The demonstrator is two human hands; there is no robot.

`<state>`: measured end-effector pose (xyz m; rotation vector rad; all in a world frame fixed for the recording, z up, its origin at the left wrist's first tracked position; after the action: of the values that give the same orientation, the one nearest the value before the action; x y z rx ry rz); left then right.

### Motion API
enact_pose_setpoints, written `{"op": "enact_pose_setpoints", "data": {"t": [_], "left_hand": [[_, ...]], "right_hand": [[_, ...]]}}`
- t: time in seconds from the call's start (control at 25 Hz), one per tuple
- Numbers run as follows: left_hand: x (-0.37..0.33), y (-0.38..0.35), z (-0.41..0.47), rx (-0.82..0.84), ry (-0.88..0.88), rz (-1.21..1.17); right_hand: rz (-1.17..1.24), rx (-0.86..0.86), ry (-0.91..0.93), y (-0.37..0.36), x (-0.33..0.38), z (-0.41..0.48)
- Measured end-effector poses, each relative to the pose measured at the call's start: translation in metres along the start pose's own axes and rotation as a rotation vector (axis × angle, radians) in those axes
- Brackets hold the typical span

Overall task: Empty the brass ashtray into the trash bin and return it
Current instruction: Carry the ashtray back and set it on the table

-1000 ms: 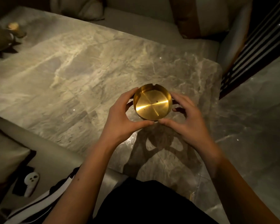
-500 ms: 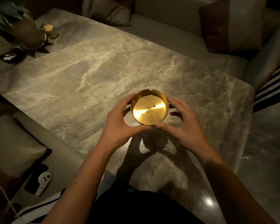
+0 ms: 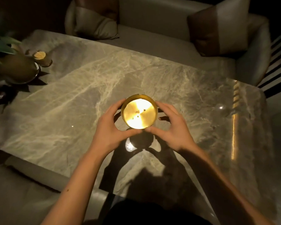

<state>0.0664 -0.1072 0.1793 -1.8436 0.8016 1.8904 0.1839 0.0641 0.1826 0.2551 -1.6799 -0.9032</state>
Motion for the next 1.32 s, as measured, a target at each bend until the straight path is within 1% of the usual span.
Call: {"op": "enact_pose_setpoints", "data": {"t": [0.16,0.4,0.52,0.68,0.88,1.08,1.2,1.32], "left_hand": [[-0.002,0.011,0.001,-0.021,-0.017,-0.016],[-0.007,0.0,-0.01,-0.09,-0.019,0.008],[-0.007,0.005,-0.01,-0.079,-0.003,0.025],[-0.001,0.033,-0.004,-0.082,0.013,0.029],[0.02,0.108,0.02,-0.078,0.035,-0.007],[0.053,0.227,0.049,-0.032,0.07,-0.01],[0.074,0.301,0.051,-0.048,0.067,-0.008],[0.094,0.355,0.045,-0.095,0.097,-0.016]], "right_hand": [[-0.025,-0.007,0.033,-0.001,0.011,0.008],[-0.01,0.028,0.093,0.011,0.005,0.011],[0.033,0.037,0.071,0.005,0.007,0.01],[0.084,0.069,0.044,-0.019,0.022,0.024],[0.05,0.044,0.03,-0.077,0.065,0.066],[0.025,0.014,-0.004,-0.166,0.136,0.114],[-0.005,0.051,0.022,-0.224,0.181,0.138],[-0.047,0.113,0.051,-0.265,0.213,0.158]]}}
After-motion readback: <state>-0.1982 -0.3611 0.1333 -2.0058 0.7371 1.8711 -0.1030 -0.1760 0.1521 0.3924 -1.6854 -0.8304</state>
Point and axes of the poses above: each hand's wrist, its own z-axis towards the middle knuckle, its own y-axis out of the back of the hand, x = y × z, the point moved 1 cm from there along z, towards the middle knuckle, and after that the axes turned 15 degrees about -z, right-handed, at the moved point
